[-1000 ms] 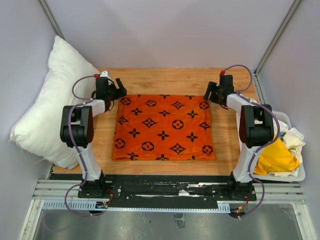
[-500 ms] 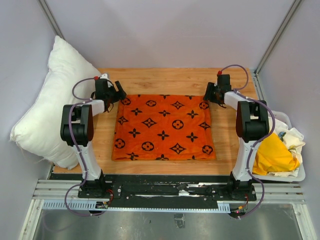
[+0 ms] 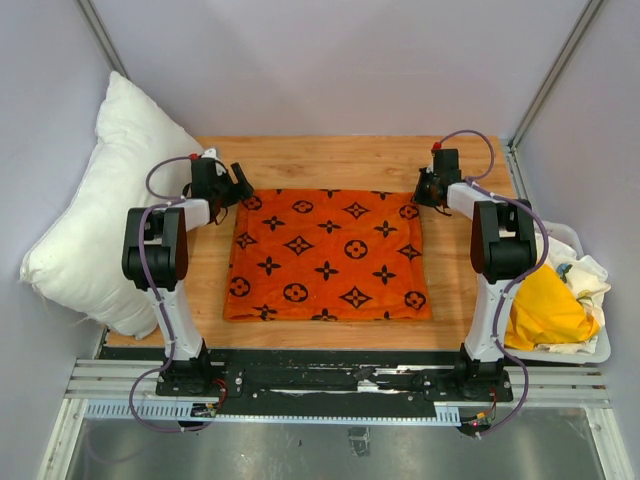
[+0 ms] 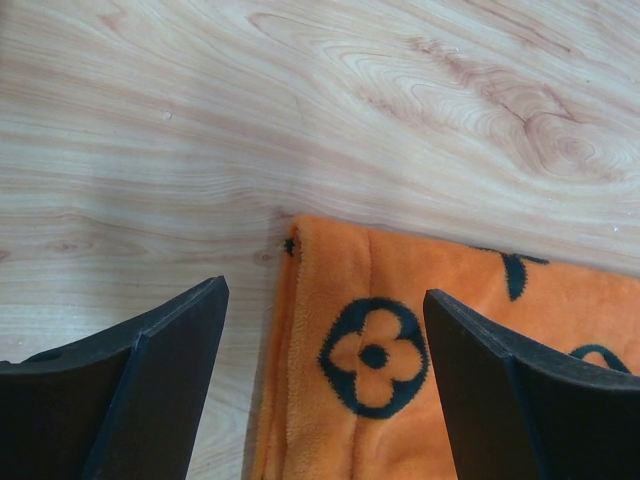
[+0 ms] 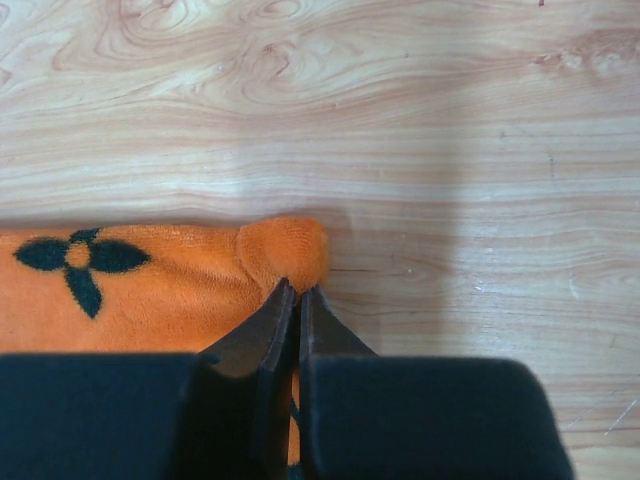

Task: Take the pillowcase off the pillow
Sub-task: Fold the pillowcase at the center of the board.

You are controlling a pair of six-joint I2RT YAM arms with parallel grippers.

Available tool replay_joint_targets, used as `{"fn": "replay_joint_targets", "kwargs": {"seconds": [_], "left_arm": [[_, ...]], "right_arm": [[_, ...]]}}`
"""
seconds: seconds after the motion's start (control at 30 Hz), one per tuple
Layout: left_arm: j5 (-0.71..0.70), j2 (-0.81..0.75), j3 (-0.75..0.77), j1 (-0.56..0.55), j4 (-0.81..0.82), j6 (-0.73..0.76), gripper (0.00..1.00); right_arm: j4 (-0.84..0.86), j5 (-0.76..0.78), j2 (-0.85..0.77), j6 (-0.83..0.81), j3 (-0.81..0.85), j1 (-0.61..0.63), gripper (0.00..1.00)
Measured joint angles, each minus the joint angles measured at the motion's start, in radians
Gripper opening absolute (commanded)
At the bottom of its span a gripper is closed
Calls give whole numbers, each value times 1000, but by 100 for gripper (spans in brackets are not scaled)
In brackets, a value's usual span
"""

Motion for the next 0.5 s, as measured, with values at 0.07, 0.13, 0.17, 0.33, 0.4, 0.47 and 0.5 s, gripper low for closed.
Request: {"fn": "replay_joint_targets", "kwargs": {"seconds": [0.07,0.13,0.17,0.33,0.4,0.47,0.5], "left_arm": [[2,2,3,0,-1,0,84],[4,2,3,1,-1,0,84],[5,2,3,1,-1,0,84],[10,2,3,3,-2,0,84],[17,2,4,5,-2,0,84],[26,4,13,5,-5,-4,84],[31,8,23,5,-8,-6,84]], "right_arm": [[0,-3,0,3,0,0,1],[0,-3,0,3,0,0,1],[0,-3,0,3,0,0,1],[-16,-4,0,4,14,0,1],[-26,-4,0,5,25,0,1],[-36,-4,0,4,35,0,1],[-44,-3,0,4,42,0,1]]}}
